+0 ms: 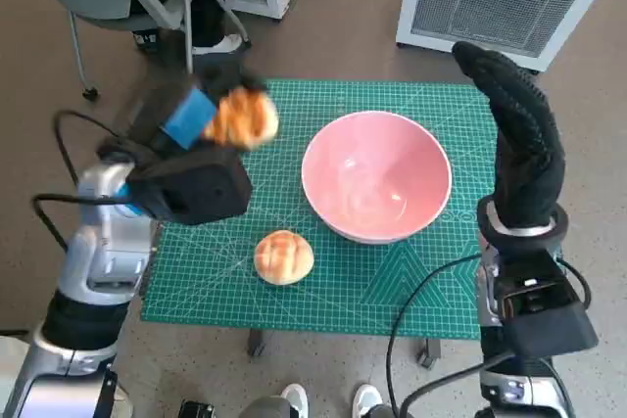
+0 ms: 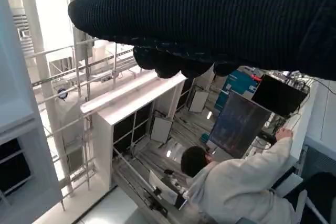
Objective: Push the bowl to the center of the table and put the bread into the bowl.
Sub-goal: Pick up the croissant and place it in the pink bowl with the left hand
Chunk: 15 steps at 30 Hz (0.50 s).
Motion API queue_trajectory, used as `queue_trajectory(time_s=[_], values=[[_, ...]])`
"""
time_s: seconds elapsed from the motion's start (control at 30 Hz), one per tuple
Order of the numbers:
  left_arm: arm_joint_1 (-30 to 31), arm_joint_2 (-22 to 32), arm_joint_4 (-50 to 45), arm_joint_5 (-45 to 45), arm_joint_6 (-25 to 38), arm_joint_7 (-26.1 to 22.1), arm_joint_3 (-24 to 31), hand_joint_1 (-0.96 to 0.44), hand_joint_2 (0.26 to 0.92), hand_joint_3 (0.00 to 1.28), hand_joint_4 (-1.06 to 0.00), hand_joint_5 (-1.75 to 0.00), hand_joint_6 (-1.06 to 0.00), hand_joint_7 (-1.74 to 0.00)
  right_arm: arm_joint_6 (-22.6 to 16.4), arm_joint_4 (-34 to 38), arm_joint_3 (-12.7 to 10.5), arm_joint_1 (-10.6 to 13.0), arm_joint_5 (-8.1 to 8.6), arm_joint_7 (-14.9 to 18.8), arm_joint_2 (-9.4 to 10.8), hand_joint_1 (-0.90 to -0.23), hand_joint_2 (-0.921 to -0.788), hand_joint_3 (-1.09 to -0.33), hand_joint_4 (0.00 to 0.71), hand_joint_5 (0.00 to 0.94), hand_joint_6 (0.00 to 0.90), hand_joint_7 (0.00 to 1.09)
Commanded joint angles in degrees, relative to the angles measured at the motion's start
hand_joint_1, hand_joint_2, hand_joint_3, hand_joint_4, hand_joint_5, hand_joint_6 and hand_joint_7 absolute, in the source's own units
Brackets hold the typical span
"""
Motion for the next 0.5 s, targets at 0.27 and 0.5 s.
queue_trajectory(time_s=[0.27,0.5], values=[[-4.5,-5.7,1.5,-1.2,-11.7,5.7,-2.9,0.0,0.893,0.03,-0.82,-1.05,-0.71,-1.06,0.7,0.3,0.0,1.3,1.79,1.4,0.3,-0.482,-0.921,-0.603,0.429,0.012,0.028,0.75],[-7.2,-8.5,7.7,-1.3,-16.1,3.1,-7.5,0.0,0.914,0.02,-0.81,-1.03,-0.65,-1.14,1.3,-0.5,-0.2,1.8,1.83,1.5,0.2,-0.482,-0.921,-0.602,0.429,0.012,0.028,0.75]])
